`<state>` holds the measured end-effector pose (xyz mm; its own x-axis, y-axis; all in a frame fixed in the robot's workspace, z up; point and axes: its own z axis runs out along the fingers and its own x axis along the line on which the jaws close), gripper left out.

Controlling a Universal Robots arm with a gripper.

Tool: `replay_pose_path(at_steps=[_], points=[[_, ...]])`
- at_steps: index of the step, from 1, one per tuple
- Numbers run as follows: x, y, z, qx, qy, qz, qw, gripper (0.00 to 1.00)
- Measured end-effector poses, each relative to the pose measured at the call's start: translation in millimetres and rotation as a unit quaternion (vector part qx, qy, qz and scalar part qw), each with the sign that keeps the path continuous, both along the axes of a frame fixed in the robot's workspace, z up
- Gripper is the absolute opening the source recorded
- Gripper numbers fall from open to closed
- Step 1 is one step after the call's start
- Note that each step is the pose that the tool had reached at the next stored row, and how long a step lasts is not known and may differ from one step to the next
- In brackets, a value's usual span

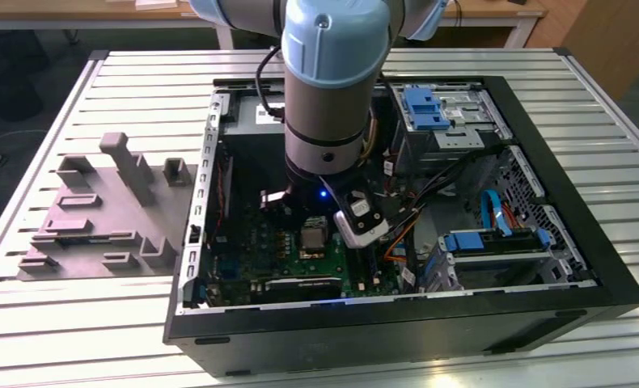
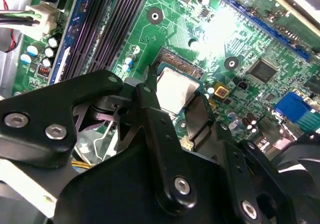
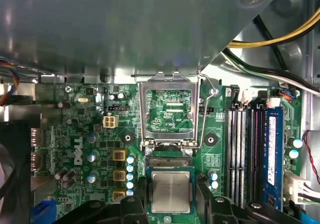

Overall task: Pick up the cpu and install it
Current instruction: 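Place the cpu into insertion slot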

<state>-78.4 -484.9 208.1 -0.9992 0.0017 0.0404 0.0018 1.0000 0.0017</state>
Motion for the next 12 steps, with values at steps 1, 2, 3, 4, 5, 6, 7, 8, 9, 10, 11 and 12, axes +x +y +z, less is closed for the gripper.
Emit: replay_pose_path(at_steps=[1,2,3,4,5,6,7,8,9,10,11,12], points=[[0.0,0.0,0.0,-0.0001,0.0,0.0,1.0,0.47],[0.0,0.0,0.0,-0.0001,0.0,0.0,1.0,0.47],[0.0,0.0,-0.1,0.0,0.0,0.0,1.0,0.47],[0.0,0.1,-1.0,0.0002,-0.0001,0.0,1.0,0.47],[-0.1,0.1,-2.1,0.0001,-0.0001,0.0,1.0,0.47],[-0.1,0.0,-3.5,0.0001,0.0,0.0,1.0,0.47],[-0.1,0.0,-4.8,0.0,0.0,0.0,1.0,0.47],[-0.3,0.0,-6.3,0.0,0.0,0.0,1.0,0.47],[-0.7,0.0,-7.8,0.0,0.0,0.0,1.0,0.47],[-1.2,0.0,-9.5,0.0,0.0,0.0,1.0,0.47],[-1.8,0.0,-11.3,0.0,0.0,0.0,1.0,0.47],[-2.3,0.1,-12.9,0.0001,0.0,0.0,1.0,0.47]])
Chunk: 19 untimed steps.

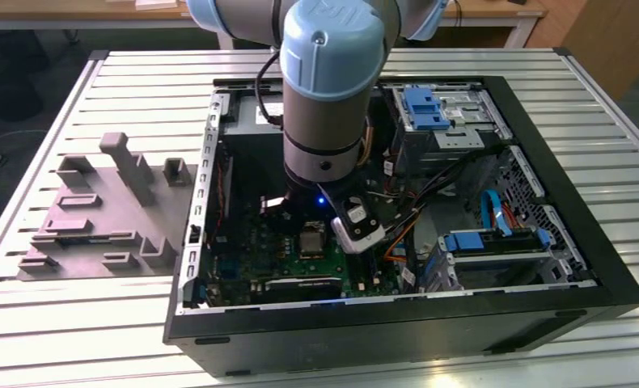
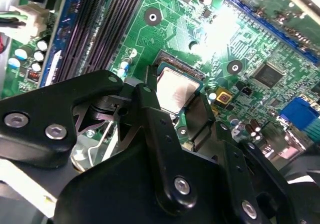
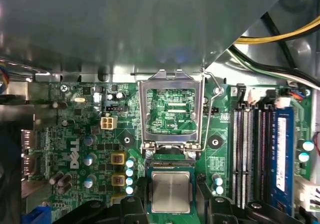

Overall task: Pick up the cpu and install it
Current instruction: 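Place the cpu into insertion slot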

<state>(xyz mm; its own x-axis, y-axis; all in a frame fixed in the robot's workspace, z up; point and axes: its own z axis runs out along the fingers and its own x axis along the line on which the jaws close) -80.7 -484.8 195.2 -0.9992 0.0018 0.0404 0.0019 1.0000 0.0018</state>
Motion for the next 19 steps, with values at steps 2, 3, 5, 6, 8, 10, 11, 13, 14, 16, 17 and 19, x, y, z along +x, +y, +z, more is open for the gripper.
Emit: replay_pose_path(at_steps=[2,3,5,6,8,10,11,13,14,16,17,19], points=[[0.0,0.0,-2.1,0.0,0.0,0.0,1.0,0.47],[-0.1,0.0,-2.8,-0.0001,0.0,0.0,1.0,0.47],[-0.1,0.0,-4.7,-0.0001,0.0,0.0,1.0,0.47],[-0.1,-0.1,-5.4,-0.0002,0.0001,0.0,1.0,0.47],[-0.2,-0.2,-6.6,-0.0006,0.0002,0.0,1.0,0.47],[-0.2,-0.2,-8.3,-0.0006,0.0003,0.0,1.0,0.47],[-0.2,-0.2,-9.1,-0.0006,0.0003,0.0,1.0,0.47],[-0.1,-0.1,-10.0,-0.0003,0.0001,0.0,1.0,0.47],[-0.1,-0.1,-10.2,-0.0002,0.0001,0.0,1.0,0.47],[-0.1,-0.1,-10.2,-0.0003,0.0001,0.0,1.0,0.47],[-0.1,-0.1,-10.3,-0.0003,0.0001,0.0,1.0,0.47],[-0.1,-0.1,-10.5,-0.0002,0.0001,0.0,1.0,0.47]])
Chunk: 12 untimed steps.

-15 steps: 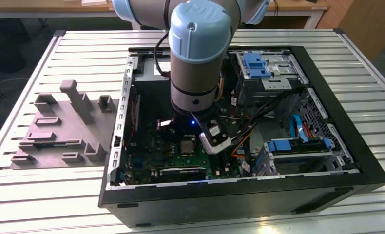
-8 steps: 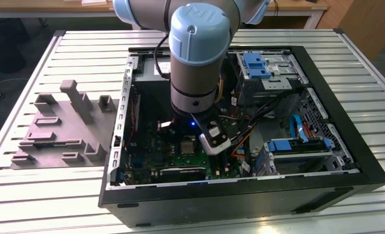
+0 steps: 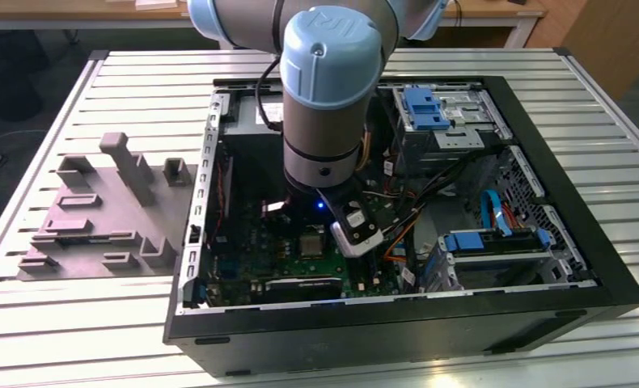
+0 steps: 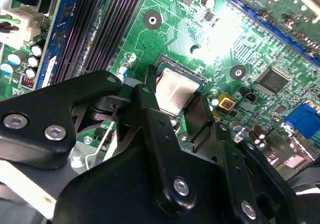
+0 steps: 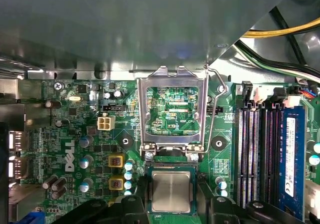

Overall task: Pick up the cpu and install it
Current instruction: 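Place the cpu into insertion slot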

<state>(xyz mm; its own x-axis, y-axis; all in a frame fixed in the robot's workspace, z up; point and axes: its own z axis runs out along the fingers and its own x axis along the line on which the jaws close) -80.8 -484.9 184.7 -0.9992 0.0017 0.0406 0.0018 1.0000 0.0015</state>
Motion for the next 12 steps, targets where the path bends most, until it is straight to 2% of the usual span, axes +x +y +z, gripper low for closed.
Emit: replay_pose_path(at_steps=[5,6,7,8,12], points=[[-0.3,0.1,-0.3,0.0002,0.0002,0.0,1.0,0.48],[0.1,0.5,-1.6,0.0016,-0.0009,0.0,1.0,0.53],[0.3,0.5,-1.6,0.0015,-0.0008,0.0,1.0,0.53],[0.2,0.4,-1.2,0.0011,-0.0005,0.0,1.0,0.6],[0.0,0.1,0.0,0.0002,-0.0001,0.0,1.0,0.6]])
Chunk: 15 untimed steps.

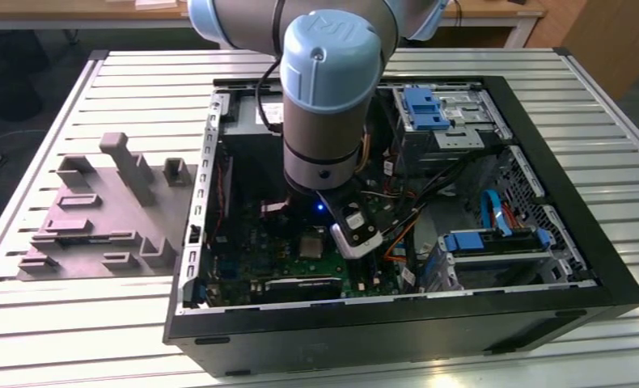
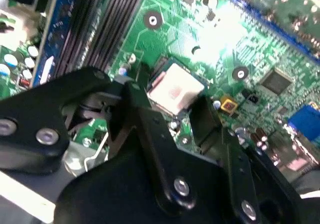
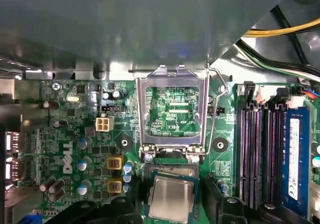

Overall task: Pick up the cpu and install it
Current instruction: 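Place the cpu into insertion slot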

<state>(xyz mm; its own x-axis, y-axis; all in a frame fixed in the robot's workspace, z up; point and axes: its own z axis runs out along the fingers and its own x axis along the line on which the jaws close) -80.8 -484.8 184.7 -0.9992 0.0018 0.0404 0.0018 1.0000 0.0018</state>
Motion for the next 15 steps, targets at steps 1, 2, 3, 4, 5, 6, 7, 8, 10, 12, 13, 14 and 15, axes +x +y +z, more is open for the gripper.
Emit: replay_pose_path(at_steps=[1,2,3,4,5,6,7,8,10,12,13,14,15], points=[[0.0,-0.1,1.6,-0.0001,0.0,0.0,1.0,0.6],[0.0,-0.1,3.5,-0.0001,0.0,0.0,1.0,0.6],[0.0,-0.1,5.0,-0.0001,0.0001,0.0,1.0,0.6],[0.0,-0.1,5.9,-0.0001,0.0001,0.0,1.0,0.6],[0.0,0.0,6.1,0.0,0.0001,0.0,1.0,0.6],[0.0,0.0,6.1,0.0,0.0001,0.0,1.0,0.6],[0.0,0.0,6.1,0.0,0.0001,0.0,1.0,0.6],[0.0,0.0,6.1,0.0001,0.0,0.0,1.0,0.6],[0.0,0.0,6.2,0.0,0.0001,0.0,1.0,0.58],[0.0,-0.1,6.2,-0.0002,0.0001,0.0,1.0,0.51],[0.0,-0.1,6.2,-0.0001,0.0001,0.0,1.0,0.51],[0.0,0.0,6.2,-0.0001,0.0001,0.0,1.0,0.45],[0.0,-0.1,6.2,-0.0001,0.0001,0.0,1.0,0.45]])
